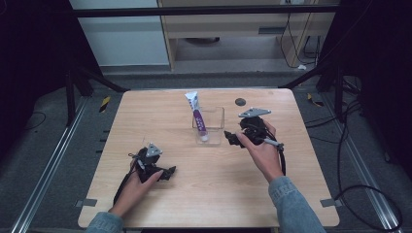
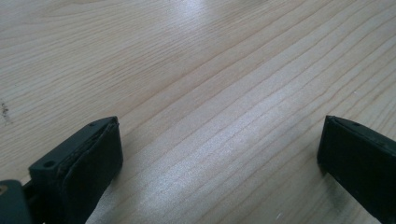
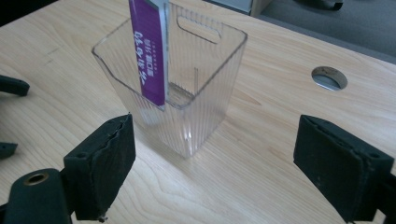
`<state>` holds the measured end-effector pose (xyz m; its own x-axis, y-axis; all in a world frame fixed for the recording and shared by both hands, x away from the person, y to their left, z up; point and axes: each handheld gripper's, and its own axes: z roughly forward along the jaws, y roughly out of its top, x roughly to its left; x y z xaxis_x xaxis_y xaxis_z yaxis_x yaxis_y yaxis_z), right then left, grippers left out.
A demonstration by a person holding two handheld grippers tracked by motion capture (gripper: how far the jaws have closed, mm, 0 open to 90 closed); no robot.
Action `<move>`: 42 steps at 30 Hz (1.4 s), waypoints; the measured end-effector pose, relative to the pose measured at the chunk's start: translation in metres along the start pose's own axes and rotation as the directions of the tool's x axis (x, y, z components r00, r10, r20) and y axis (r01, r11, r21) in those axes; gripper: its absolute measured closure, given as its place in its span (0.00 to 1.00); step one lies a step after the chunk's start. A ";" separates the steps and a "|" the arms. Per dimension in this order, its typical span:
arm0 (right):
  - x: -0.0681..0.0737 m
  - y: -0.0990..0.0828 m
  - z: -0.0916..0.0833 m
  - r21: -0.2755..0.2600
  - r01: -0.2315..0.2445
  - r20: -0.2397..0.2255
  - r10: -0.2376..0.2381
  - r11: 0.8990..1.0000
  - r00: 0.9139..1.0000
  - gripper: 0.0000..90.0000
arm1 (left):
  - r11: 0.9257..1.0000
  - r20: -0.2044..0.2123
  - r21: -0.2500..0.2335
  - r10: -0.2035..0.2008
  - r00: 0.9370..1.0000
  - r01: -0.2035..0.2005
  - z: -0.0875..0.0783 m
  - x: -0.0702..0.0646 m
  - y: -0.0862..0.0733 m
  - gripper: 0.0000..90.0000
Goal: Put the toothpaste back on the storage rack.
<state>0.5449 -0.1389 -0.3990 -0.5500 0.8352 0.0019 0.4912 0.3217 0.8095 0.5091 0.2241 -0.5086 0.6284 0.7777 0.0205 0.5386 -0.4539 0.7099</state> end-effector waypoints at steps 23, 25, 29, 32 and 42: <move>-0.039 -0.054 -0.017 0.070 -0.012 0.080 0.006 0.997 0.997 0.15 | 1.000 0.000 0.000 0.000 1.000 0.000 0.000 0.000 0.000 0.00; -0.041 -0.058 -0.018 0.074 -0.018 0.081 0.012 0.997 0.997 0.15 | 1.000 0.000 0.000 0.000 1.000 0.000 0.000 0.000 0.000 0.00; -0.045 -0.064 -0.019 0.081 -0.023 0.086 0.016 0.996 0.996 0.15 | 1.000 0.000 0.000 0.000 1.000 0.000 0.000 0.000 0.000 0.00; -0.050 -0.071 -0.020 0.083 -0.042 0.095 0.034 0.996 0.995 0.15 | 1.000 0.000 0.000 0.000 1.000 0.000 0.000 0.000 0.000 0.00; -0.065 -0.095 -0.018 0.106 -0.096 0.110 0.084 0.990 0.990 0.15 | 1.000 0.000 0.000 0.000 1.000 0.000 0.000 0.000 0.000 0.00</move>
<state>0.5218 -0.2317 -0.4653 -0.4291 0.9033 0.0054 0.6104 0.2855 0.7388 0.5091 0.2241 -0.5086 0.6286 0.7775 0.0208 0.5383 -0.4543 0.7098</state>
